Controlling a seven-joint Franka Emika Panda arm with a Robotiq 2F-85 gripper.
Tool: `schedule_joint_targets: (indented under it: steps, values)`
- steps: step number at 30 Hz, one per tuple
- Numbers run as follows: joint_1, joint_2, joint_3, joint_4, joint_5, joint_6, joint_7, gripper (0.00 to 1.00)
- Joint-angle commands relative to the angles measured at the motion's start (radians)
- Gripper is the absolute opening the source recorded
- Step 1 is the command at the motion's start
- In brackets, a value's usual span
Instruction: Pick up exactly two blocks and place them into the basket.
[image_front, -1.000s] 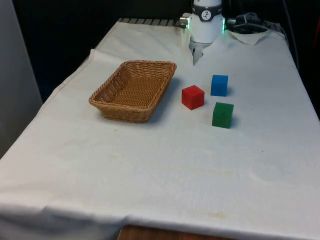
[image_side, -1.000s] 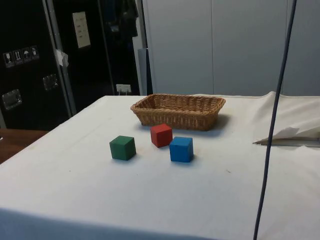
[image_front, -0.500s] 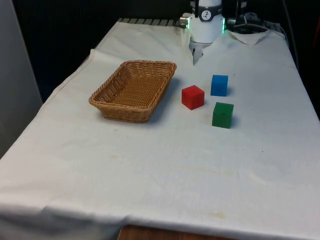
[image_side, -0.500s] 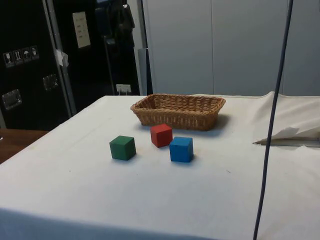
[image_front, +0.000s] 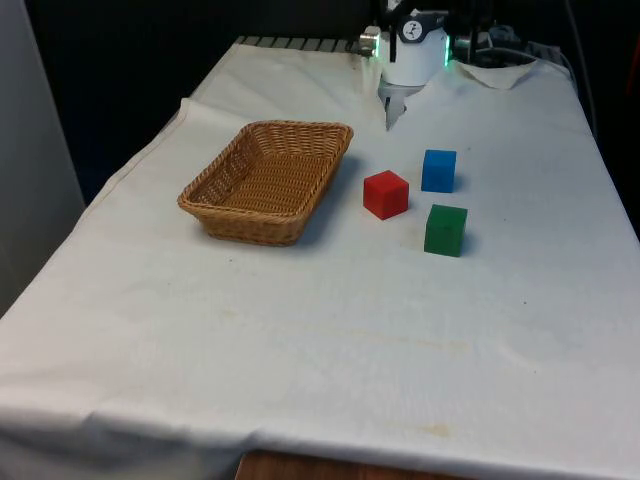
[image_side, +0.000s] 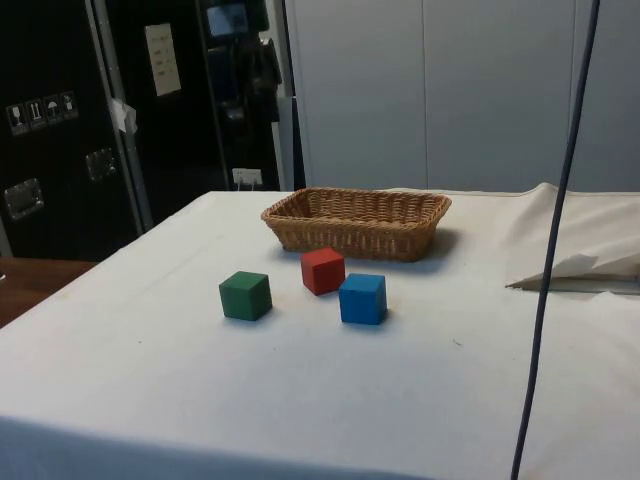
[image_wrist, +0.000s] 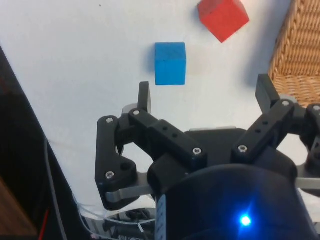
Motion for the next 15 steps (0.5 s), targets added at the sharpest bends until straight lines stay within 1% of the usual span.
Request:
schedule_joint_targets:
  steps: [1,2,3,6,9,10,11,13,15]
  values:
    - [0.004,0.018,0.009,0.011,0.006,0.007,0.012,1.00]
    - [0.000,0.006,0.005,0.002,0.000,0.005,0.005,1.00]
    - [0.003,0.025,0.013,0.015,0.006,0.010,0.015,1.00]
    - [0.001,0.044,0.023,0.029,0.008,0.015,0.020,1.00]
    - [0.000,0.071,0.027,0.042,0.017,0.025,0.018,1.00]
    - [0.001,0.065,0.025,0.041,0.008,0.017,0.020,1.00]
    - [0.000,0.077,0.028,0.043,0.020,0.029,0.017,1.00]
    - [-0.001,0.086,0.029,0.042,0.026,0.039,0.013,1.00]
    - [-0.005,0.095,0.029,0.037,0.042,0.055,0.000,1.00]
